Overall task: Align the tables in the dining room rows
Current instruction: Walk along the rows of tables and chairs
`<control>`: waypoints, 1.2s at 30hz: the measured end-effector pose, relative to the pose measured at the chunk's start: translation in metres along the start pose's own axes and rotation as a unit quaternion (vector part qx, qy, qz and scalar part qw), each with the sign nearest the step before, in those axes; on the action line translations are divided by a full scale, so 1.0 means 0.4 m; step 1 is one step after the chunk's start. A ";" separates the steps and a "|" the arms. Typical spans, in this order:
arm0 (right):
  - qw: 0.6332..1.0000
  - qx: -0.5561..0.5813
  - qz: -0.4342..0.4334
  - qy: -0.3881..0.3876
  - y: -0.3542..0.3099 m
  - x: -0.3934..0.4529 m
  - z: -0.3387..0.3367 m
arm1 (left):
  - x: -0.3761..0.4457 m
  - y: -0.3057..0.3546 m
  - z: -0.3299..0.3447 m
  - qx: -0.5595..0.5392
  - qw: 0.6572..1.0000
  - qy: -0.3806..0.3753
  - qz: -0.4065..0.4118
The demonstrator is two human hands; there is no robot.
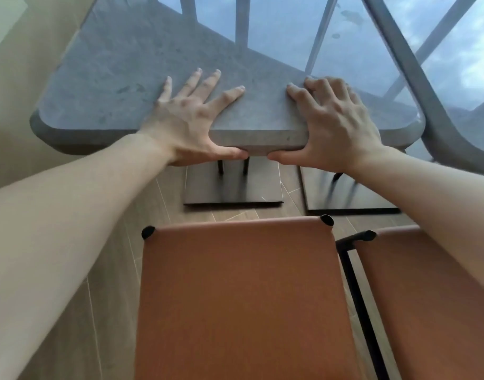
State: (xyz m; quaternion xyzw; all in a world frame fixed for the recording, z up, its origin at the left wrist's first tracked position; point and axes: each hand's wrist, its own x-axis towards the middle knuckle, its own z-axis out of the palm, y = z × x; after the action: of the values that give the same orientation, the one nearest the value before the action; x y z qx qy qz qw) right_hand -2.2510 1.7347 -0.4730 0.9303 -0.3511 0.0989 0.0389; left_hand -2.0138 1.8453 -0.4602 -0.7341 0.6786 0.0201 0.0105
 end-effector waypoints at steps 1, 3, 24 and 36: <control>1.000 0.007 0.007 -0.004 -0.001 -0.001 -0.003 | -0.004 0.001 -0.004 -0.008 1.000 -0.004 -0.005; 1.000 0.017 0.018 -0.011 -0.002 -0.006 -0.005 | -0.008 0.011 -0.012 -0.034 0.999 -0.011 -0.021; 0.991 -0.013 -0.025 -0.131 0.398 -0.191 -0.158 | 0.203 0.501 -0.033 -0.051 0.979 -0.005 -0.197; 0.987 0.109 0.034 -0.111 0.502 -0.238 -0.105 | 0.281 0.696 -0.034 0.005 0.970 -0.039 -0.238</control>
State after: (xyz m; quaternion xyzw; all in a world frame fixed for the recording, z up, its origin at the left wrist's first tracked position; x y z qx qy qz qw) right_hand -2.4601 1.6516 -0.4515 0.9217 -0.3718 0.0340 -0.1049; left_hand -2.2823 1.7109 -0.4483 -0.8732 0.4835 0.0421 0.0452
